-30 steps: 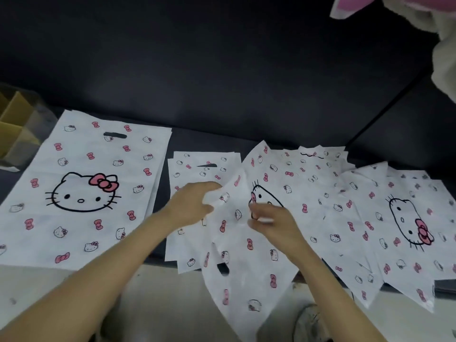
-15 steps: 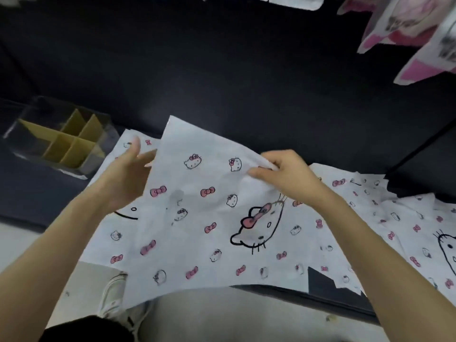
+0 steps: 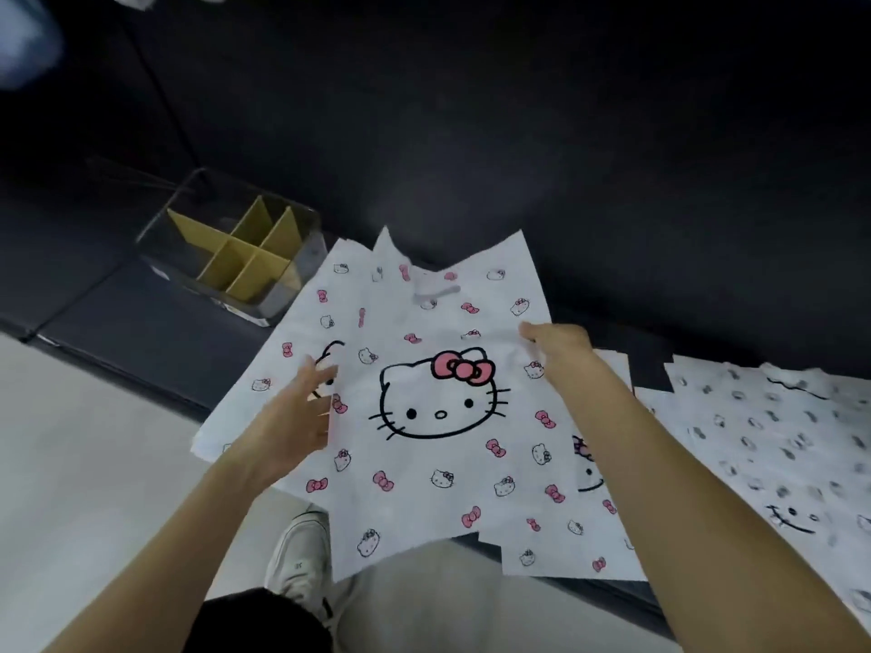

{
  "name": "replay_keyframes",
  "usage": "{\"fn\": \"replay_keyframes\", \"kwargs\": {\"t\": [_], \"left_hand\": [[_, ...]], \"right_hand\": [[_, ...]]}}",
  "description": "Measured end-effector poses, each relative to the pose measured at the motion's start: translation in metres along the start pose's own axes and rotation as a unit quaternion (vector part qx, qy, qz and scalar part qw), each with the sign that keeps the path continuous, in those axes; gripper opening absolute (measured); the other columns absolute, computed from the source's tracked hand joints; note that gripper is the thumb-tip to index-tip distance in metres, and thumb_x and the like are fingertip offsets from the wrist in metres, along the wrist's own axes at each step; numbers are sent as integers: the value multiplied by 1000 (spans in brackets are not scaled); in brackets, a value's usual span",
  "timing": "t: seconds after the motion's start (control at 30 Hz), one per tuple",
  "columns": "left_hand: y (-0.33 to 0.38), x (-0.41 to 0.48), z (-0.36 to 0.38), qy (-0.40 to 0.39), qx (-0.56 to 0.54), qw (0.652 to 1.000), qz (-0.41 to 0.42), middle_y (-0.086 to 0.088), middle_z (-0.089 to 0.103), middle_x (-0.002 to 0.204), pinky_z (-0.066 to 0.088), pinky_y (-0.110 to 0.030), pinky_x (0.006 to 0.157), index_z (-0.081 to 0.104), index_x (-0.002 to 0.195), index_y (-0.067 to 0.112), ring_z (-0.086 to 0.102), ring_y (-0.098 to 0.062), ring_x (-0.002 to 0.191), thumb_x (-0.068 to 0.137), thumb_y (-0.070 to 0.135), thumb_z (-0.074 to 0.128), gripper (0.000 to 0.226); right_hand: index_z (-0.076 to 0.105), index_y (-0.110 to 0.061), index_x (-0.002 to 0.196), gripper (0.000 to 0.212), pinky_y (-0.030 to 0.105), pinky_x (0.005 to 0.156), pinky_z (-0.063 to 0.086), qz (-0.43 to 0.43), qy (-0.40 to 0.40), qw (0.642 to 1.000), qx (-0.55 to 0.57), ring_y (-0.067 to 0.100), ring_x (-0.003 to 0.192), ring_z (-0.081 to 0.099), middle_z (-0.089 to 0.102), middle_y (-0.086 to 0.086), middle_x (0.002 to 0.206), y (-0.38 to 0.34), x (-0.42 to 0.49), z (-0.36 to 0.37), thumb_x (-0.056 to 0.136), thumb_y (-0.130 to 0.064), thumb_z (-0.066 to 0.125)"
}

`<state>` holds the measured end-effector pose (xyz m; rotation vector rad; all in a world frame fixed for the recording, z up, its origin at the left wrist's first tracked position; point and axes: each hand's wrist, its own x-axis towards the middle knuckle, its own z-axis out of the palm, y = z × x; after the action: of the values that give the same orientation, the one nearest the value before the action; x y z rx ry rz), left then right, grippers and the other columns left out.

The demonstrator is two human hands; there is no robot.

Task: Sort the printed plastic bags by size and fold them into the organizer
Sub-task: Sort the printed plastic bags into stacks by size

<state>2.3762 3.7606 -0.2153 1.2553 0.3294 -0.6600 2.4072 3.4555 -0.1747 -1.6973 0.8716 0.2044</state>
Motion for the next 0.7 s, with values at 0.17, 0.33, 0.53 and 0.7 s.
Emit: {"fn": "replay_keyframes", "kwargs": {"t": [0.17,0.33,0.53,0.7], "left_hand": [[-10,24,0,241,215,943,76,-1,59,81,44,-26,51,54,123,15,55,-20,66,83,-3,66,46],[22,57,-25,270,369,878,142,-9,65,95,44,-31,58,59,120,15,56,-25,78,84,1,63,38],[43,75,-38,316,717,608,129,-24,54,122,43,-47,88,48,132,6,49,-44,110,84,14,65,51],[-10,79,-6,83,799,570,172,-21,38,146,28,-59,105,46,140,26,33,-45,133,77,72,29,79]], "right_hand": [[63,0,93,15,27,60,42,20,29,999,4,22,66,50,59,15,87,33,2,36,89,-14,60],[63,-1,113,28,36,85,51,-15,72,997,2,23,90,59,64,9,112,60,15,57,85,-5,66],[55,-2,62,22,26,63,33,-27,91,994,50,20,65,42,51,12,65,73,28,99,83,-4,62],[34,-10,52,41,25,54,25,-26,69,997,35,20,54,30,34,3,54,80,36,110,84,-3,59]]}}
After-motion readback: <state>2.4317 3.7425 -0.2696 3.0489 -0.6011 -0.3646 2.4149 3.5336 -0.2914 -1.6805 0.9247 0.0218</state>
